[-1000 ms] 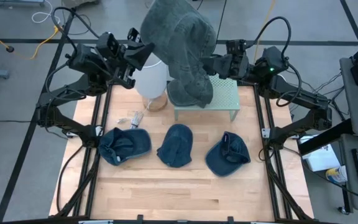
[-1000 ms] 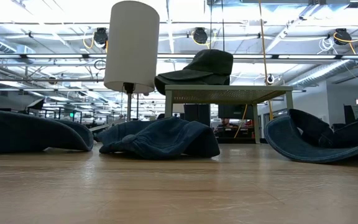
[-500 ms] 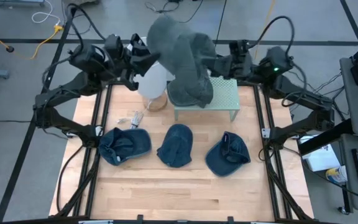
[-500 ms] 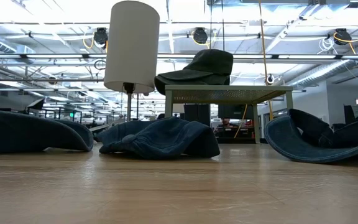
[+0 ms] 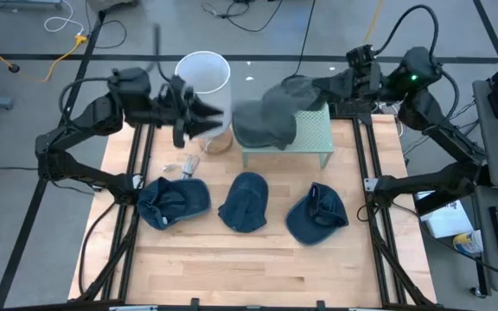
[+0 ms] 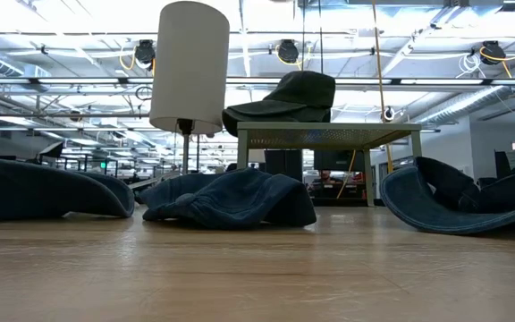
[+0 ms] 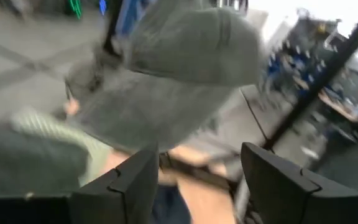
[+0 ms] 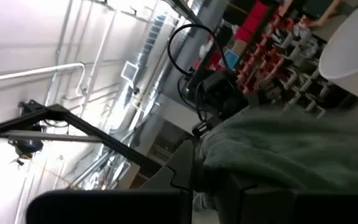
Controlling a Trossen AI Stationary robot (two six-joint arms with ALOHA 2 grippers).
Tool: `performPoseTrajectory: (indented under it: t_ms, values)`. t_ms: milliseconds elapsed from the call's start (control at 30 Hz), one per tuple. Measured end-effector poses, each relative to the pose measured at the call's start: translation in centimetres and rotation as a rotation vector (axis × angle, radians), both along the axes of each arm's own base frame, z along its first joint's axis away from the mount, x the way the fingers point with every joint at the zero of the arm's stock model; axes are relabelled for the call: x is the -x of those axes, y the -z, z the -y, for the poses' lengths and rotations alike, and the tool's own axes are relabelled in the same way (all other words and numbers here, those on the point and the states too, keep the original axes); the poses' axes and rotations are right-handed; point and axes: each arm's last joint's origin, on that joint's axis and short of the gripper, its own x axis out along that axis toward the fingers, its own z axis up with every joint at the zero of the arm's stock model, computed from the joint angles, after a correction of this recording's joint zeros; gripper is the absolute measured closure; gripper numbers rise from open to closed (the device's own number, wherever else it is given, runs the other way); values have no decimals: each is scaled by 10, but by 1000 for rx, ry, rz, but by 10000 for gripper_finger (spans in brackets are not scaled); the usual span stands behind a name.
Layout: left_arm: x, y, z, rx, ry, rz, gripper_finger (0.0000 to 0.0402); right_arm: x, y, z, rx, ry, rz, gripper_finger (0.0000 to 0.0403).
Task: Pick & Place hat
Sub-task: Stack the green cap on the green cap on the shelf
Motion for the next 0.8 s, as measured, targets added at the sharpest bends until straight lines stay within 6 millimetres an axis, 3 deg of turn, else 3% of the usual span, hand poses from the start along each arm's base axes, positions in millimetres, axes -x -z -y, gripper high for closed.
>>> performPoseTrajectory:
  t_ms: [200, 433, 800]
  values:
    - [-1, 13, 17, 111, 80, -144, 163, 9, 1, 13, 59, -13, -18, 382]
    - [-2, 15, 33, 129, 145, -169, 163, 10, 4, 27, 187, 9, -26, 382]
    - [-3, 14, 37, 93, 168, -159, 163, -24, 10, 60, 574, -13, -6, 382]
